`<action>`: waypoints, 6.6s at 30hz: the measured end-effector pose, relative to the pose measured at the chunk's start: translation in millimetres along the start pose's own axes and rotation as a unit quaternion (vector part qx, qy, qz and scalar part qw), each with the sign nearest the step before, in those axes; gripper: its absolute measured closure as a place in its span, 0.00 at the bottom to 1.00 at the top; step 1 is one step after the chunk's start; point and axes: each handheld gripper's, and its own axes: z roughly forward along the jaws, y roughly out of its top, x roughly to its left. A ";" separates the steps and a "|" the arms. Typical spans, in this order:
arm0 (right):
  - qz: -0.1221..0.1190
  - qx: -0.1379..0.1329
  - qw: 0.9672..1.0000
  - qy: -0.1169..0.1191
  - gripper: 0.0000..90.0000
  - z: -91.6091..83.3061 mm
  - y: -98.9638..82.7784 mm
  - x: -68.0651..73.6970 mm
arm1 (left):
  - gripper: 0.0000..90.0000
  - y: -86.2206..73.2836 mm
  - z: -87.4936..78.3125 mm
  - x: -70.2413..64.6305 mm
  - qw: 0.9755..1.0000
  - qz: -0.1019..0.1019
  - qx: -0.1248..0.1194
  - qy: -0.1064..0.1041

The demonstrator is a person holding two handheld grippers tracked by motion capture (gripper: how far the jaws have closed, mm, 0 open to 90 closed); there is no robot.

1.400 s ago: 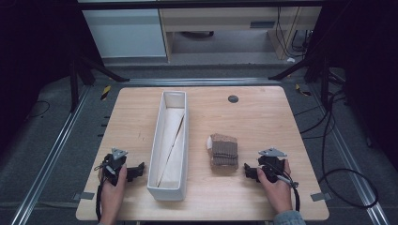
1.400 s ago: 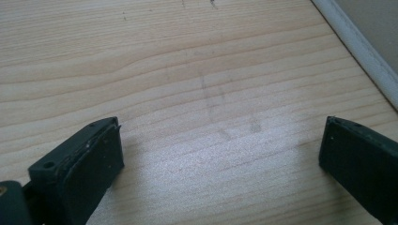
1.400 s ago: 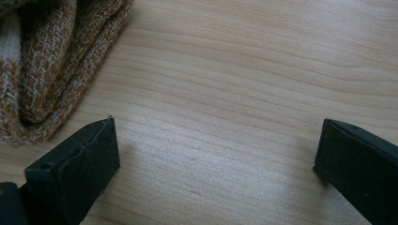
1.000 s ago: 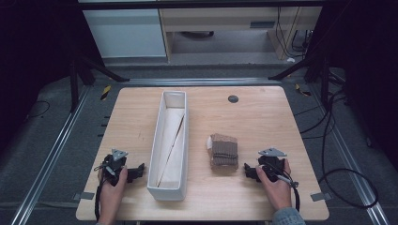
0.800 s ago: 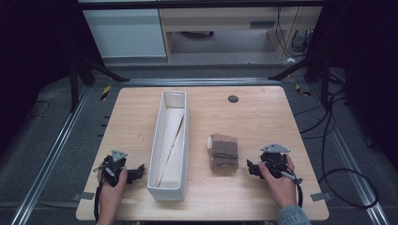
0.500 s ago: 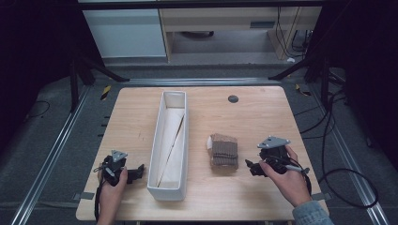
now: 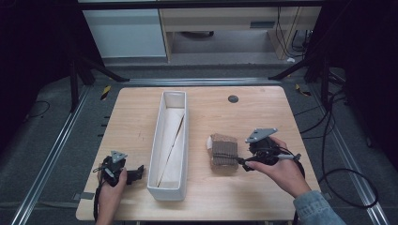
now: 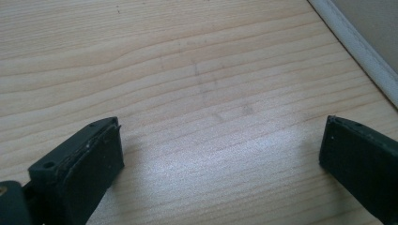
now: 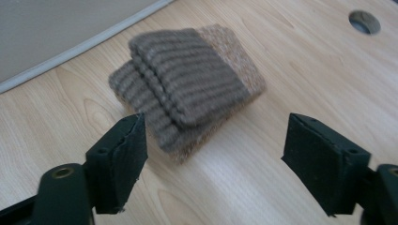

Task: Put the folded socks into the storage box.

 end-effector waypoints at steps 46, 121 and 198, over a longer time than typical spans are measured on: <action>-0.210 0.096 0.972 0.051 0.16 48.2 44.5 37.9 | 0.00 0.5 0.5 0.5 1.000 0.003 0.000 -0.004; -0.166 0.082 0.983 0.001 0.54 -6.6 93.1 16.0 | 0.00 -0.1 -0.1 -0.8 1.000 0.005 -0.002 -0.002; -0.267 0.094 0.958 0.051 0.54 19.0 209.0 125.5 | 0.00 -0.9 -1.4 -1.2 1.000 0.008 0.000 -0.005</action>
